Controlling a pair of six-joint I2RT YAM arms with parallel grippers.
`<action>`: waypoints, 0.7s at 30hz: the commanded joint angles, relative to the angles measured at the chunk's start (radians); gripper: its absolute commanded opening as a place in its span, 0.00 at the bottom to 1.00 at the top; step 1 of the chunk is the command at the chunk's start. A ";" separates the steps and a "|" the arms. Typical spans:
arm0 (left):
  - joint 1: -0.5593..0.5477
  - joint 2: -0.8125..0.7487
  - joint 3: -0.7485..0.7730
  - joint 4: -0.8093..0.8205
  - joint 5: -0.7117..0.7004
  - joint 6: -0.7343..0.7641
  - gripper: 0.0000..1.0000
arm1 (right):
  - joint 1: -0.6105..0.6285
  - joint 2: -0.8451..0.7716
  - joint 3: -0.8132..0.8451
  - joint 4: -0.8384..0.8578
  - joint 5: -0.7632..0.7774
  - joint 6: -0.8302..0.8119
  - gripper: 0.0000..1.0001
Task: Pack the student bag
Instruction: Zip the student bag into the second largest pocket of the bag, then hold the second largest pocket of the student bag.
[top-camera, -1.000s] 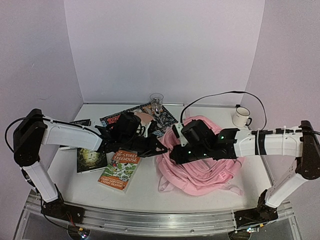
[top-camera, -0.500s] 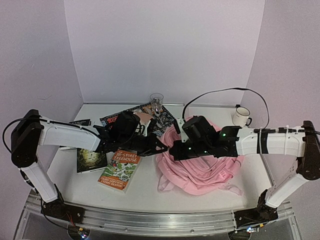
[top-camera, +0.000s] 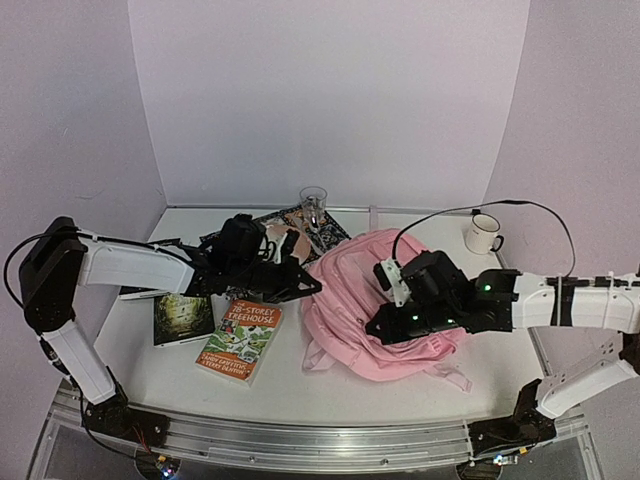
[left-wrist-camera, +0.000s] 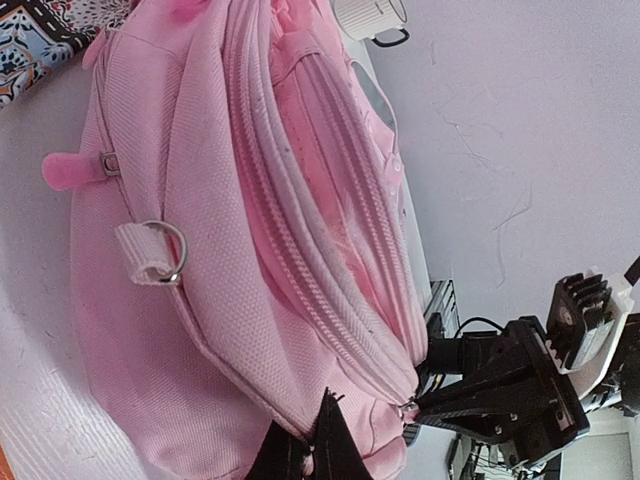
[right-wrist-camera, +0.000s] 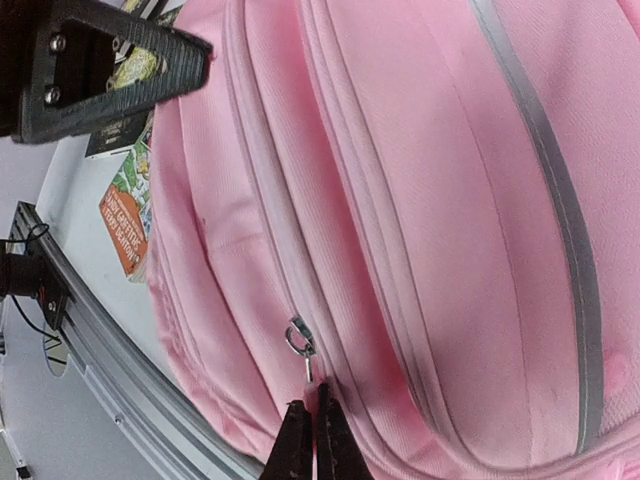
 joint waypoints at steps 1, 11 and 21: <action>0.080 0.051 0.044 0.074 -0.060 0.088 0.00 | -0.002 -0.102 -0.100 -0.281 0.012 0.045 0.00; 0.082 0.170 0.192 -0.122 -0.153 0.228 0.25 | -0.002 0.035 -0.033 -0.171 0.014 0.001 0.00; 0.024 0.008 0.051 -0.189 -0.148 -0.110 0.57 | -0.001 0.138 0.087 -0.093 -0.054 -0.064 0.00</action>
